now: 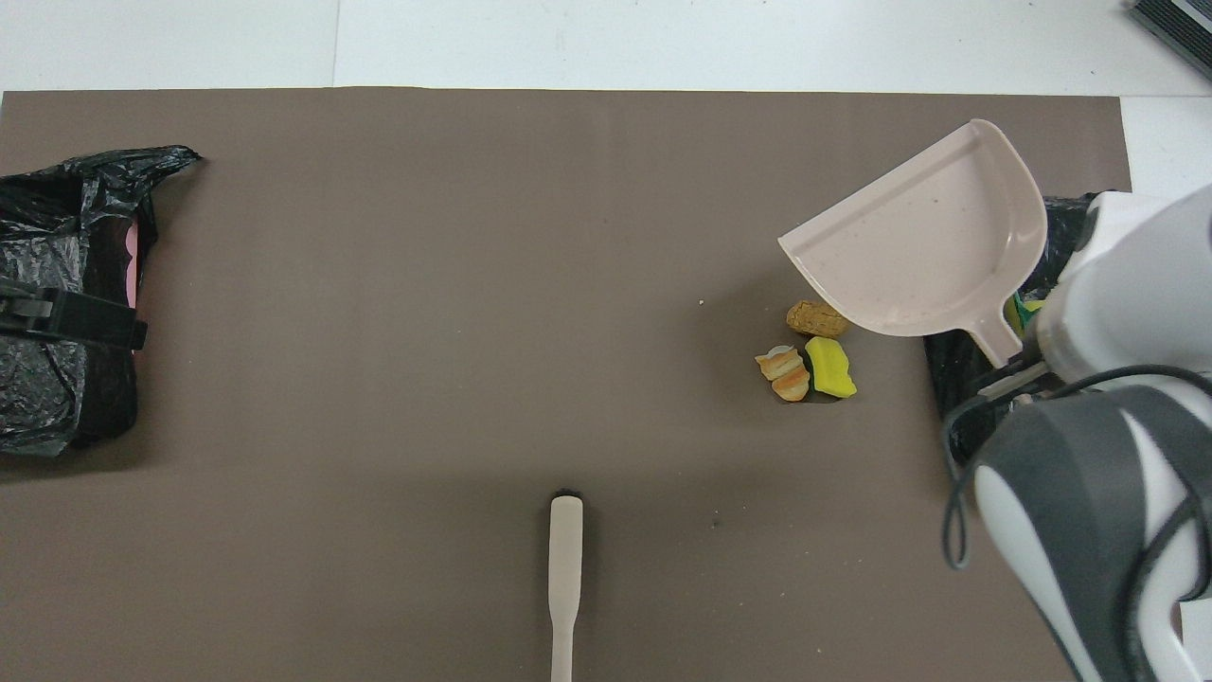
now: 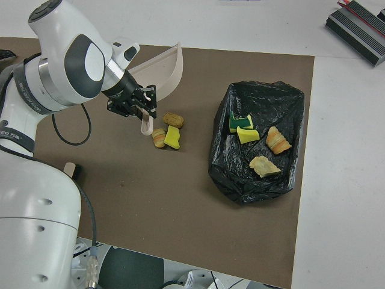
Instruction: Sweep and dump trash in bin
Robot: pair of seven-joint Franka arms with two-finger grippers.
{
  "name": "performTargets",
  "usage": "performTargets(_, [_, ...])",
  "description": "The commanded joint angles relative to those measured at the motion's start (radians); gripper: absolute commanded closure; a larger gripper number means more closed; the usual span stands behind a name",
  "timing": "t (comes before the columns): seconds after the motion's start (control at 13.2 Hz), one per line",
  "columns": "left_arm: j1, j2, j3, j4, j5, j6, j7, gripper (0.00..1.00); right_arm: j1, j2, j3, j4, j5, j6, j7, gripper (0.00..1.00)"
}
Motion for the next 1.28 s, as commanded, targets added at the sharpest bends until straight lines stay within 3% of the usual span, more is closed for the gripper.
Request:
performTargets(0.0, [0.007,-0.012,-0.003,-0.007,-0.008,-0.002,-0.008,0.0,0.107,0.224,-0.002,0.203,0.029,-0.003,0.273,1.0])
performTargets(0.15, [0.01,-0.015,-0.004,-0.009,-0.008,-0.002,-0.007,0.0,0.153,0.335,-0.002,0.32,0.078,0.041,0.388,1.0])
performTargets(0.45, [0.005,-0.017,-0.007,-0.011,-0.008,-0.001,-0.008,0.0,0.262,0.494,-0.002,0.399,0.107,0.221,0.563,1.0])
performTargets(0.68, [0.001,-0.018,-0.007,-0.012,-0.008,-0.013,0.0,0.0,0.339,0.654,-0.002,0.523,0.14,0.311,0.657,1.0])
performTargets(0.98, [0.004,-0.028,-0.007,-0.03,-0.008,-0.01,0.009,0.0,0.398,0.702,-0.005,0.497,0.134,0.373,0.659,1.0])
performTargets(1.21, [0.001,-0.028,-0.01,-0.029,-0.008,-0.006,0.009,0.0,0.389,0.706,-0.004,0.479,0.114,0.39,0.657,1.0])
